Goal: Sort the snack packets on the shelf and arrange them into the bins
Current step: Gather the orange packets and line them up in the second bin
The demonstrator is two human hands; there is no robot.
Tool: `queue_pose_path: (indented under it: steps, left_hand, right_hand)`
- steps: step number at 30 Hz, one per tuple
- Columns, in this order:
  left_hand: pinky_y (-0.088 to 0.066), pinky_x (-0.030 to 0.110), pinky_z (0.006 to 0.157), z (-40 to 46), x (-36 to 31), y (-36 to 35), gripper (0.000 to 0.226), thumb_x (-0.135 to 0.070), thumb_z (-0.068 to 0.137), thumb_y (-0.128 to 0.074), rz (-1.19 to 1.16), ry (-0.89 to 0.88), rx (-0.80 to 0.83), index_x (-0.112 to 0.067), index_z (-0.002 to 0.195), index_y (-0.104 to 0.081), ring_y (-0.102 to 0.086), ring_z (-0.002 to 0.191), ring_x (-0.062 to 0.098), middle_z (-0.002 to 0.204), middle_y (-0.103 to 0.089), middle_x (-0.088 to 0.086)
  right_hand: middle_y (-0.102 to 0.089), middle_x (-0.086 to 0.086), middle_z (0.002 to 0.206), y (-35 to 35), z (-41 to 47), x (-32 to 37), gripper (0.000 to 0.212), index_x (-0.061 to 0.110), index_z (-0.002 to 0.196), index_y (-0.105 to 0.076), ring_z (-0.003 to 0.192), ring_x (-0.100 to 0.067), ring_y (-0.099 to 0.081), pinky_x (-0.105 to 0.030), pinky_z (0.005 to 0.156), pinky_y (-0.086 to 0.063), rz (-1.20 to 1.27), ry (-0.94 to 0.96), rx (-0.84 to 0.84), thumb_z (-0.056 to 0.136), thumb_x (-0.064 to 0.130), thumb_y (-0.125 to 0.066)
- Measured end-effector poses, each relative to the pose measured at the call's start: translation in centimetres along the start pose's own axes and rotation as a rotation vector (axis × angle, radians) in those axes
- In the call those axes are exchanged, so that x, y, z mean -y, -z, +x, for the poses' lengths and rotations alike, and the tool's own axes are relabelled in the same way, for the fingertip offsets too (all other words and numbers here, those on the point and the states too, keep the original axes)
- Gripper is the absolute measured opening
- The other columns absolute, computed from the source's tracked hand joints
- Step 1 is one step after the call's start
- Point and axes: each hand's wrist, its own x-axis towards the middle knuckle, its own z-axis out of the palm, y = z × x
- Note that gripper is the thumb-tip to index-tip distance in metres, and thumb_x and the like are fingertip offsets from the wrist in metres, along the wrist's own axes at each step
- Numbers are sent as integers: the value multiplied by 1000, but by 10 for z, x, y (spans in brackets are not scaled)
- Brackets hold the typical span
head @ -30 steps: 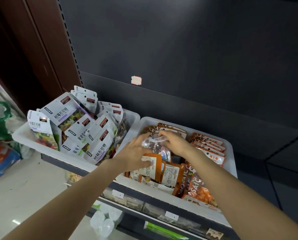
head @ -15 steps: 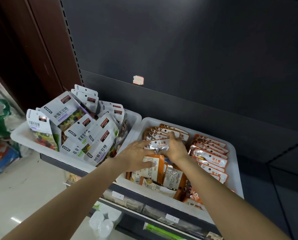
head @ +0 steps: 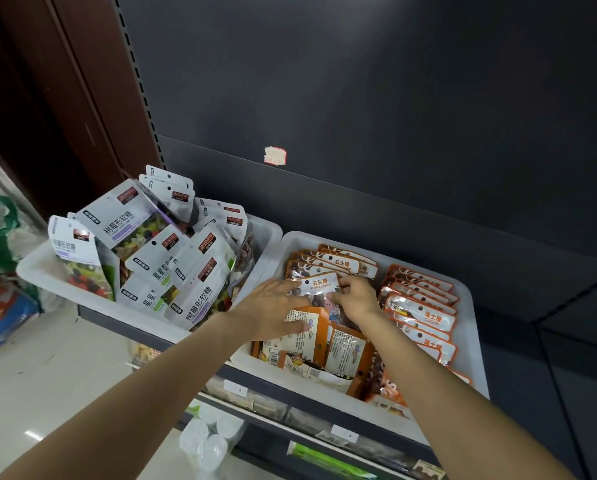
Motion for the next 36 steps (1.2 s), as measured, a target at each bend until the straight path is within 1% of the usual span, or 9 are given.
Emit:
queue_pose_path:
  steps: [6,11,15,18,22,26,30,33,36]
  left_hand:
    - [-3,41,118,-3,-1,2,56,-52,94,-45,-37,2,-24,-36,145,-30,-4,147,20,159,-7,-6]
    - [-8,40,117,-6,-1,4,52,-49,93,-48,-68,-29,-33,-34,142,-37,-8,146,20,159,-8,-7]
    - [-31,34,109,-8,1,3,45,-45,93,-52,-153,-64,-34,-30,135,-47,-37,134,16,147,-40,-5]
    - [-42,26,93,-9,2,2,38,-41,94,-53,-213,-47,-1,-29,130,-50,-56,114,15,124,-61,-5]
    - [-40,31,100,-7,2,4,42,-43,93,-53,-172,-34,4,-28,132,-47,-51,118,15,130,-56,-6]
    - [-40,33,103,-3,0,2,40,-45,95,-47,-186,-42,-30,-27,130,-51,-52,117,13,130,-56,-6]
    - [-43,29,79,7,-11,-1,35,-40,102,-30,-270,78,-73,-20,89,-56,-55,80,12,84,-60,-2]
    - [-44,26,67,26,-16,-3,35,-37,99,-40,-304,205,-108,-21,70,-49,-53,68,11,70,-52,-3]
    - [-51,28,78,40,-22,-8,16,-34,92,-55,-296,266,-82,-20,85,-61,-63,84,14,86,-64,-2]
  right_hand:
    - [-59,-8,124,12,1,3,34,10,121,-57,110,-22,-59,-36,93,-51,26,-40,124,88,5,-62]
    - [-64,-6,109,12,3,4,11,13,102,-58,92,-17,-63,-22,64,-51,-58,40,-14,91,12,-59]
    - [-62,-9,110,37,7,8,5,14,95,-49,97,-21,-61,-30,74,-52,113,43,-349,94,13,-54]
    - [-60,-6,111,36,1,1,12,16,97,-47,100,-19,-60,-25,69,-48,110,118,-339,92,12,-56]
    - [-58,-7,116,21,-7,-12,21,14,110,-48,109,-22,-57,-27,83,-48,-13,156,-288,91,9,-57]
    - [-54,-7,124,29,-6,-14,32,17,122,-51,117,-23,-52,-27,84,-47,-124,234,-308,93,4,-52]
    - [-45,-14,130,42,-9,-20,44,14,134,-46,115,-27,-51,-29,88,-47,-326,257,-437,93,-1,-48]
    - [-41,-15,138,47,-11,-22,45,10,137,-42,117,-28,-53,-30,84,-51,-396,231,-479,94,3,-51]
    - [-40,-15,139,49,-13,-23,45,8,137,-41,117,-29,-53,-30,84,-51,-466,245,-455,93,3,-51]
